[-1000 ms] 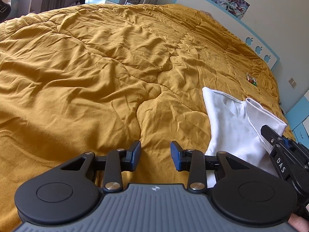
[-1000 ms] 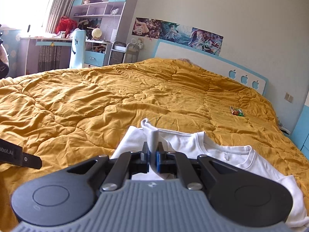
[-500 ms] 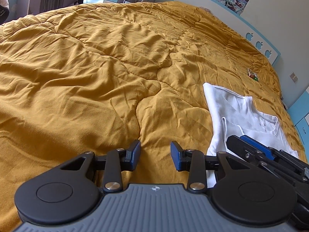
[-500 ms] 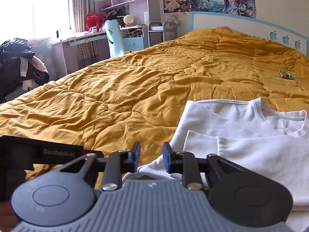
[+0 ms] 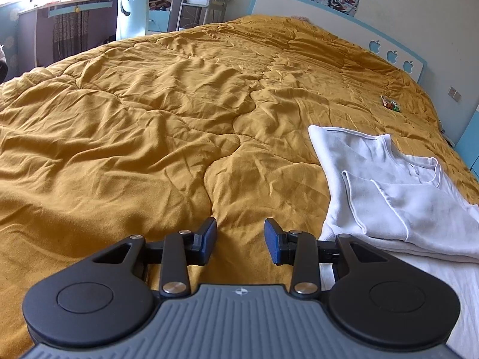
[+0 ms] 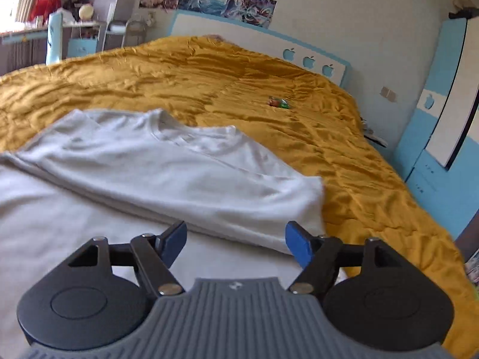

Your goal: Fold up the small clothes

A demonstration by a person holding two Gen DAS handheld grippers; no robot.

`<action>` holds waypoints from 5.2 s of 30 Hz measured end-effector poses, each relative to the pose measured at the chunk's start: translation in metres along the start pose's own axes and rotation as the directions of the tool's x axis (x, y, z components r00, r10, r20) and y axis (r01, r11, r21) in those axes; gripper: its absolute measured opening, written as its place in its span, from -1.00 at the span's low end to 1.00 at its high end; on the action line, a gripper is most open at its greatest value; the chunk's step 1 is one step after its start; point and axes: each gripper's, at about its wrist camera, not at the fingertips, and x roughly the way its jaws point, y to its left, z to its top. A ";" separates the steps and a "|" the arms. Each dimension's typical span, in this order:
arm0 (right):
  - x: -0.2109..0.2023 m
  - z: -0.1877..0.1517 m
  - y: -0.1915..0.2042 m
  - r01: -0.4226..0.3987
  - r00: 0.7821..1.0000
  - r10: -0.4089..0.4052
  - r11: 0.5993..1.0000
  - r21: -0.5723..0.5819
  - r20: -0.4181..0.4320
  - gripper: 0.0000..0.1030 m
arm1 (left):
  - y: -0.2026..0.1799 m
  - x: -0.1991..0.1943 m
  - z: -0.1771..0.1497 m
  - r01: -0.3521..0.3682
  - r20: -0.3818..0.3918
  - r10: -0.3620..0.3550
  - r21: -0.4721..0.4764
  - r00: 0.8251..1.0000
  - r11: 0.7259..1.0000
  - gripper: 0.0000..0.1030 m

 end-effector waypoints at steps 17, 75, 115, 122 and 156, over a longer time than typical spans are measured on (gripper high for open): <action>0.091 -0.033 -0.054 0.146 0.988 -0.152 0.948 -0.282 0.000 -1.00 | -0.015 0.019 -0.014 -0.011 0.005 0.010 0.096 1.000 0.995 -0.04; -0.071 -0.077 -0.159 -0.012 0.996 0.064 0.800 0.600 -0.066 0.21 | -0.026 -0.036 -0.007 0.037 -0.042 -0.032 0.118 0.999 0.992 -0.03; -0.180 -0.224 -0.163 -0.257 0.758 0.651 0.345 0.903 -0.033 0.05 | 0.066 -0.120 -0.141 0.334 -0.318 -0.631 -0.636 0.708 0.696 0.09; -0.182 -0.231 -0.172 -0.295 0.758 0.650 0.266 0.918 0.055 -0.30 | 0.073 -0.114 -0.147 0.358 -0.280 -0.698 -0.700 0.659 0.618 0.00; -0.233 -0.183 -0.172 -0.571 0.662 0.682 0.191 0.798 0.310 -0.98 | 0.058 -0.182 -0.124 0.427 -0.195 -0.723 -0.696 0.662 0.578 -0.87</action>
